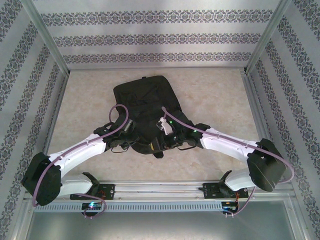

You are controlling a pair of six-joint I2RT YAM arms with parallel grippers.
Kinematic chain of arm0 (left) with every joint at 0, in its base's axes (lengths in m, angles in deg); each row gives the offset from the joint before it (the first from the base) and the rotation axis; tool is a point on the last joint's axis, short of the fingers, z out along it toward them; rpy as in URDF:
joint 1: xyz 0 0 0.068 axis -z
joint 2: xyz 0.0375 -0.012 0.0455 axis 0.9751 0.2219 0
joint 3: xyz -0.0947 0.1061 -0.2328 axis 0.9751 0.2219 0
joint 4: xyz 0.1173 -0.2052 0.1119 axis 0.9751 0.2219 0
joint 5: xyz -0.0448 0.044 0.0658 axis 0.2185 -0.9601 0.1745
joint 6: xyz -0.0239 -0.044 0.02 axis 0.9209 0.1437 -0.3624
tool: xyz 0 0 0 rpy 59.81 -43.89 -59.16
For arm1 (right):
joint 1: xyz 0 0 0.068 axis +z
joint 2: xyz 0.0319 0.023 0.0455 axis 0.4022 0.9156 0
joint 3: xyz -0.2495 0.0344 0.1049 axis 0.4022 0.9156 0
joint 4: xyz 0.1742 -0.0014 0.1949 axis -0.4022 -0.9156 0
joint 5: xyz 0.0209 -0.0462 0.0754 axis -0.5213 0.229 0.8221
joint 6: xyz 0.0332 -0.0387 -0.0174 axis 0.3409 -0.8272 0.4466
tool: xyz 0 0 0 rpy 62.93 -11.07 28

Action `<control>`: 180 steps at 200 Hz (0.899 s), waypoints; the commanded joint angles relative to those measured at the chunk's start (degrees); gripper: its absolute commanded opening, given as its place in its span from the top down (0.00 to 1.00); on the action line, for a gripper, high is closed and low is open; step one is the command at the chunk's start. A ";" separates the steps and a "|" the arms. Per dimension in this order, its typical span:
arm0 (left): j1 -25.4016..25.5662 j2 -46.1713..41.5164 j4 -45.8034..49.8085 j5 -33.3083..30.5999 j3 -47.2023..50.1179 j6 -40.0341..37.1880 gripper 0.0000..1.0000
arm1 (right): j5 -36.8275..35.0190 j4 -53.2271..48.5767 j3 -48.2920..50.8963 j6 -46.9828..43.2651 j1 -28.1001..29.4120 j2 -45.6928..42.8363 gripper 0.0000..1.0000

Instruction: Pack the student bag

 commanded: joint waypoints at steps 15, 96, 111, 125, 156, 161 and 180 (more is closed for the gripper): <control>0.51 0.01 -2.61 -1.43 -0.59 -0.16 1.00 | 0.33 1.73 -0.54 0.14 0.06 2.22 0.61; 0.59 -1.82 -1.84 -2.55 0.45 -0.91 1.00 | 0.38 1.92 -3.02 0.22 0.11 5.56 1.00; 0.59 -2.69 -0.58 -3.57 0.62 -1.06 1.00 | -0.09 0.96 -2.24 -0.03 0.00 4.28 1.00; 0.51 -3.62 1.43 -5.20 0.40 -1.75 1.00 | -0.12 -0.23 -1.41 -0.46 -0.29 2.91 1.00; 0.16 -5.42 5.37 -7.52 -0.65 -4.04 1.00 | -0.55 -3.23 0.09 -1.42 -1.60 1.18 1.00; 0.07 -5.57 6.11 -7.85 -0.85 -4.36 1.00 | -0.55 -3.56 0.36 -1.41 -1.96 1.11 1.00; -0.82 -6.51 8.41 -8.56 -0.91 -5.21 1.00 | -0.07 -4.53 0.88 -1.66 -2.79 0.76 1.00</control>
